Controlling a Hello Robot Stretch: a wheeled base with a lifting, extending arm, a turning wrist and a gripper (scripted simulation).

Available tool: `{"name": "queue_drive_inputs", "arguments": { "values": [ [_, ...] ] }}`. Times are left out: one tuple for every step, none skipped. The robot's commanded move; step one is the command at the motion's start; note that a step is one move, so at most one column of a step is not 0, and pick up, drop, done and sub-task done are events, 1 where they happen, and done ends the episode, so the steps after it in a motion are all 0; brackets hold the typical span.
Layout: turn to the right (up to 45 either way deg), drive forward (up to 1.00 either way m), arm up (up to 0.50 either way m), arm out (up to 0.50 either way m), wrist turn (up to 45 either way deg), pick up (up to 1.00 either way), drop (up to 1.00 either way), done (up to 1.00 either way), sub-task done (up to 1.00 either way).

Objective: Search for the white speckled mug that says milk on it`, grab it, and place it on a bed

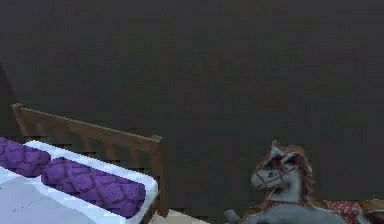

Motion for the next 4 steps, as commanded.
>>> {"name": "queue_drive_inputs", "arguments": {
  "values": [
    [-45.0,0.00,0.00,0.00,0.0,0.00,0.00,0.00,0.00],
    [-45.0,0.00,0.00,0.00,0.0,0.00,0.00,0.00,0.00],
    [0.0,0.25,0.00,0.00,0.0,0.00,0.00,0.00,0.00],
    [-39.0,0.00,0.00,0.00,0.0,0.00,0.00,0.00,0.00]
  ]
}}
